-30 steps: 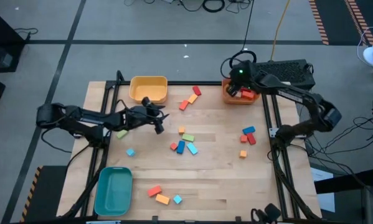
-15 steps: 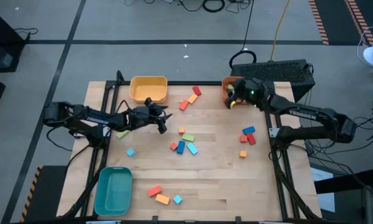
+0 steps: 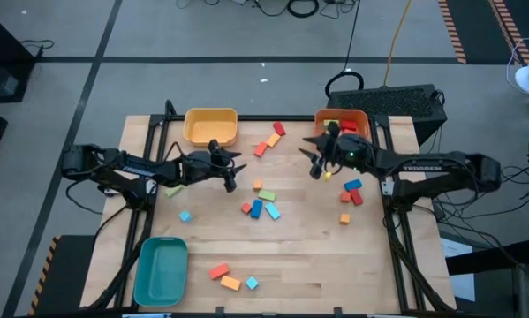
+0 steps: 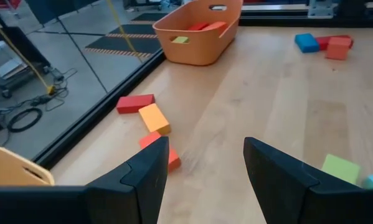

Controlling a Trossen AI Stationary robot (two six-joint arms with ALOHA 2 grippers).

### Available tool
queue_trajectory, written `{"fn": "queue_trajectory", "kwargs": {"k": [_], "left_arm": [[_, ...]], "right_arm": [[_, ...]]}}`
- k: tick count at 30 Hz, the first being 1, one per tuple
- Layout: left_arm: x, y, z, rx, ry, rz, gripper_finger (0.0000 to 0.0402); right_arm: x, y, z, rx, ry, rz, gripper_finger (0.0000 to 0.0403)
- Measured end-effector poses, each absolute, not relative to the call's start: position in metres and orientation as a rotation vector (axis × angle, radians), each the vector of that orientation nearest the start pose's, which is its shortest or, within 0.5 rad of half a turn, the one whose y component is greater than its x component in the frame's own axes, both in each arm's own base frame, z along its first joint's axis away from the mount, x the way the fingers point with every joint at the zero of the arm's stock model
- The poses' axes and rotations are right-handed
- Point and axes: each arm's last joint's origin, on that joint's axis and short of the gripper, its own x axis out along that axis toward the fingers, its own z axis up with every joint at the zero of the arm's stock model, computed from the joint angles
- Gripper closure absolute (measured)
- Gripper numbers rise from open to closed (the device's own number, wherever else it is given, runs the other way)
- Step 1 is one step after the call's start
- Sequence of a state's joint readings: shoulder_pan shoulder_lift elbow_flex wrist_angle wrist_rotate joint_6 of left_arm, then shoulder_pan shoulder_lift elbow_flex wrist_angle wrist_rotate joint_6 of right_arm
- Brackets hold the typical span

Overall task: Sort blocks by size
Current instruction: Put the large dark blue block into the orange bin

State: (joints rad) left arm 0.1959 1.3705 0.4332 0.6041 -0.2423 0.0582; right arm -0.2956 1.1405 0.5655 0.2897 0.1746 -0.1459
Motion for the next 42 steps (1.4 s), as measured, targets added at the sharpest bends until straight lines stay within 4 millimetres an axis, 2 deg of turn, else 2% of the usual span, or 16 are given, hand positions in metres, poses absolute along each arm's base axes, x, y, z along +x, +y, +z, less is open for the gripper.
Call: {"fn": "queue_trajectory", "kwargs": {"k": [12, 18, 26, 35, 39, 42], "left_arm": [[0.25, 0.052, 0.175, 0.057, 0.326, 0.355, 0.0191], [0.257, 0.046, 0.183, 0.058, 0.303, 0.312, 0.0191], [0.263, 0.03, 0.188, 0.05, 0.288, 0.148, 0.0191], [0.262, 0.014, 0.181, 0.037, 0.357, 0.019, 0.0191], [0.261, 0.009, 0.178, -0.094, 0.388, 0.022, 0.0187], [0.261, 0.005, 0.177, -0.224, 0.401, 0.042, 0.017]], "right_arm": [[0.252, -0.041, 0.22, -0.163, 0.314, -0.293, 0.0248], [0.262, -0.037, 0.209, -0.177, 0.313, -0.254, 0.0248], [0.27, -0.032, 0.195, -0.169, 0.35, -0.05, 0.0248], [0.278, -0.032, 0.168, -0.054, 0.443, -0.041, 0.0248], [0.281, -0.033, 0.155, -0.016, 0.496, -0.054, 0.0248], [0.283, -0.033, 0.15, 0.018, 0.503, -0.068, 0.0248]]}}
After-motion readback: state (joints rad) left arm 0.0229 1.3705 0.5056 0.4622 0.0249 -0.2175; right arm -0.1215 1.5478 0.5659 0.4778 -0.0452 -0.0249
